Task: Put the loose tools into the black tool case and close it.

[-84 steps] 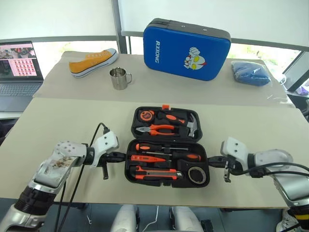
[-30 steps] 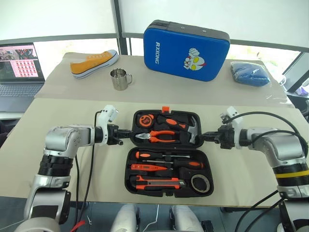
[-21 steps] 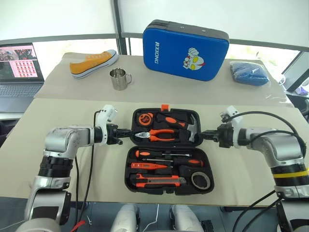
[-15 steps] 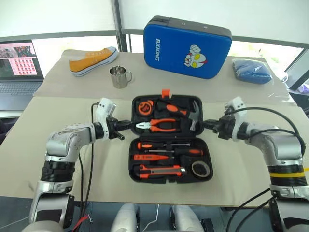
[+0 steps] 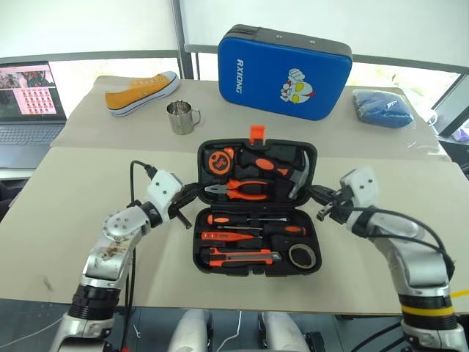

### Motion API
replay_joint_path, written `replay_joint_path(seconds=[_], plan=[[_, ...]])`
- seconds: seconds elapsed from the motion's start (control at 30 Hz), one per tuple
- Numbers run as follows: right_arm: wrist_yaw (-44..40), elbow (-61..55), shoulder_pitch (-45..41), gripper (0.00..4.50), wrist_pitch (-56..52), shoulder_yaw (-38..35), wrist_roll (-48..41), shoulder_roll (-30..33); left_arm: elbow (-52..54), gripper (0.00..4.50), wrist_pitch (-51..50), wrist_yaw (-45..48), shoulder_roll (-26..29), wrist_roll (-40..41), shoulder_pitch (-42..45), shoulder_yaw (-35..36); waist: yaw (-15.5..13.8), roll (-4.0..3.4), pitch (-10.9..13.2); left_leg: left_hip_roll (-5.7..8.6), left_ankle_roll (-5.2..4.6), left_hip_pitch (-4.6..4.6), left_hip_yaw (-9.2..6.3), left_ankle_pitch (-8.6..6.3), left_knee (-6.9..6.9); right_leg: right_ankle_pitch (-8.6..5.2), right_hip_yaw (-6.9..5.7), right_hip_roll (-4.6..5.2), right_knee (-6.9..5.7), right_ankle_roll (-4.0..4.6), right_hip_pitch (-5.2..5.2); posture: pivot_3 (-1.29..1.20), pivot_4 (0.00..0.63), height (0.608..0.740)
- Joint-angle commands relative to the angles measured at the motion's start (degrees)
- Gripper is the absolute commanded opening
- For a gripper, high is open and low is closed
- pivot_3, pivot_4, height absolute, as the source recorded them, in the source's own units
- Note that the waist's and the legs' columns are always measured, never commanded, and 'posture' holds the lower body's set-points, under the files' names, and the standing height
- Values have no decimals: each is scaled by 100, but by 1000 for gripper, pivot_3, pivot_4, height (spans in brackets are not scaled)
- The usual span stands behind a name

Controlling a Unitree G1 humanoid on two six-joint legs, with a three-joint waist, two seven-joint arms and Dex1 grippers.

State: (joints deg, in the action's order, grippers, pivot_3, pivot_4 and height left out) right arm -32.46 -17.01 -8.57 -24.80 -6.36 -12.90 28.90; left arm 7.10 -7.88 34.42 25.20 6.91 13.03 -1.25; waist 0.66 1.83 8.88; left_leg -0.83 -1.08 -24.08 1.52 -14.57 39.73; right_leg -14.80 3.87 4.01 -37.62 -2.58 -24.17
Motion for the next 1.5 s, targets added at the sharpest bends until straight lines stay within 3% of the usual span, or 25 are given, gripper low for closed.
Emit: replay_joint_path(seconds=[0.03,0.17,0.4,0.5,0.53,0.57,0.73,0.83,0.87,0.93,1.0,1.03,1.1,1.2,1.3,1.33,1.5], plan=[[115,-293,596,0,1550,297,718,51,152,19,774,-609,-152,-377,-174,185,2,0,0,0,0,1,0,0,0,0,0,-1,-3,0,0,0,150,739],[476,280,1037,0,3179,431,1643,259,233,19,1471,-1005,-114,-745,-556,343,34,0,-1,-1,1,10,4,0,-3,0,4,-3,-5,0,1,0,150,739],[854,798,1426,0,4687,486,2321,468,401,19,1695,-1247,-29,-885,-1252,560,61,0,-1,-6,3,54,17,1,-8,0,11,-4,-5,1,33,0,150,739],[813,853,1662,0,5158,548,2406,637,537,19,1663,-1216,36,-798,-1525,676,83,1,-1,-11,3,112,18,1,-28,-1,10,-9,13,2,93,0,150,739],[807,855,1780,0,5324,553,2442,699,592,740,1660,-1189,69,-768,-1630,713,94,1,-1,-12,3,131,22,1,-40,-2,11,-9,23,3,110,0,150,739],[784,831,1908,759,5453,551,2454,760,659,939,1654,-1150,98,-736,-1739,744,98,0,-1,-13,3,138,24,1,-48,-2,12,-8,31,3,116,0,150,739],[433,146,2761,2293,5565,80,1996,1262,1242,2804,1281,-1006,321,-427,-2421,1337,103,1,-1,-15,3,143,28,1,-74,-2,13,-6,50,4,116,0,150,739],[-896,-825,4062,3298,4620,-791,380,2149,1564,3871,336,-269,929,574,-2992,2317,77,0,-2,-10,-2,139,36,4,-73,-4,12,17,51,2,117,0,150,739],[-1332,-1072,4484,3334,4332,-1030,-60,2407,1521,4218,-26,-38,1158,870,-3036,2542,64,2,-1,-11,-4,141,37,4,-75,-5,10,23,52,-1,121,0,150,739],[-1807,-1261,4932,3334,4120,-1238,-423,2688,1317,4218,-713,229,1514,1323,-2851,2659,19,24,3,-15,-5,179,34,4,-90,-11,-1,23,65,2,168,0,150,739],[-2079,-1399,5049,2773,3830,-1131,-708,2809,881,4274,-1117,552,1807,1505,-2204,2349,-34,41,-4,-26,-4,224,23,3,-91,-34,-28,21,84,16,201,0,150,739],[-2177,-1453,5048,2593,3727,-1095,-775,2815,737,4274,-1240,659,1886,1541,-1976,2236,-80,42,-3,-26,-3,229,23,3,-89,-72,-35,28,86,9,203,0,150,739],[-2308,-1495,4807,1806,3522,-783,-674,2824,210,4274,-1227,975,1962,1425,-1228,1791,-112,45,-7,-19,-5,226,33,5,-84,-80,-34,37,86,-3,197,0,150,739],[-2300,-1401,3910,917,3140,5,-392,2680,-847,3573,-727,1690,1909,938,83,789,-135,67,-16,-12,-9,225,35,8,-81,-36,-34,34,82,-3,203,0,150,739],[-2285,-1372,3207,0,2754,482,-253,2554,-1424,2405,-341,2265,1838,692,673,187,-85,65,-19,-1,-9,190,36,15,-77,-19,-30,30,81,3,188,0,150,739],[-2300,-1373,3025,0,2676,606,-186,2534,-1543,2187,-244,2419,1816,638,791,33,-53,66,-19,-1,-9,189,35,14,-78,-18,-30,28,78,3,188,0,150,739],[-2221,-1570,2084,0,1977,1100,-160,2292,-1807,261,-201,2868,1528,541,1312,-486,14,68,-18,-5,-10,140,28,2,-83,-21,-30,15,75,2,138,0,150,739]])
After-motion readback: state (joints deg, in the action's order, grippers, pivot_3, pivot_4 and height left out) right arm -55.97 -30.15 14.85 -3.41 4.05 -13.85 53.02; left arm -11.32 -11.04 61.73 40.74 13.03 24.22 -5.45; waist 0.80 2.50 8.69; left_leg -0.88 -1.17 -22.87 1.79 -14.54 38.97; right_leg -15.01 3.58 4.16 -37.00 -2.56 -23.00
